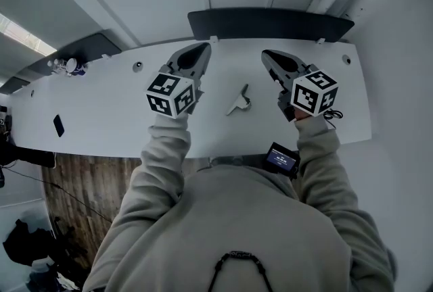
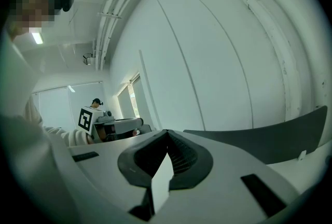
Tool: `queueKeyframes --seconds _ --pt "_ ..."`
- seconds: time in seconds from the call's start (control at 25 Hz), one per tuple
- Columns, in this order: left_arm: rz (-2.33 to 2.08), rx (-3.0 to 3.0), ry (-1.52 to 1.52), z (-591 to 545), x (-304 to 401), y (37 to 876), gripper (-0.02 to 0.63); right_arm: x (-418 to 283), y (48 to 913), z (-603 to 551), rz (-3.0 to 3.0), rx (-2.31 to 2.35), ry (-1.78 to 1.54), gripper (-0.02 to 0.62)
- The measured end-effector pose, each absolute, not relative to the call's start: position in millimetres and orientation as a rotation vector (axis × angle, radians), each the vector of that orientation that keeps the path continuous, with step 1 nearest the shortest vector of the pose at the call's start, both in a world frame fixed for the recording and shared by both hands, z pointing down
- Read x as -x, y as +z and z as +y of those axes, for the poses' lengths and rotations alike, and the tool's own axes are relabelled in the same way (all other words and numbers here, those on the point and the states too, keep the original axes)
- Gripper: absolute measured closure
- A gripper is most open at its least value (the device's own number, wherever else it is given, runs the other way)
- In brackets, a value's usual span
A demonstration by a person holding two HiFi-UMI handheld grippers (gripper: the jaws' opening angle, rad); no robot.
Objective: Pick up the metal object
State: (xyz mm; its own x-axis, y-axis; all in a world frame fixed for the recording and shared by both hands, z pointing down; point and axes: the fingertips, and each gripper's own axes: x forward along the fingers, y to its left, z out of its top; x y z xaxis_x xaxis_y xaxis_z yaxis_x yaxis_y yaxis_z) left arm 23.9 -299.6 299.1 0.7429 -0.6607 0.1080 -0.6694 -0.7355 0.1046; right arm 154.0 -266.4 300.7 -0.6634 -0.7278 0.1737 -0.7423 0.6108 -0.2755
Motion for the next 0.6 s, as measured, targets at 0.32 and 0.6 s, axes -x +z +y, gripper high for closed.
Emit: queueKeyframes --seconds 0.32,0.6 --pt "-1.094 -2.804 0.081 -305.2 -17.5 292.4 0.604 -152.2 279.8 -274.0 -2.787 -1.302 0.436 0.576" --pt "-1.12 -2.803 0.081 -312.6 -6.5 287.7 0.604 -141.7 280.9 -281.9 -2.766 -1.288 0.434 0.575"
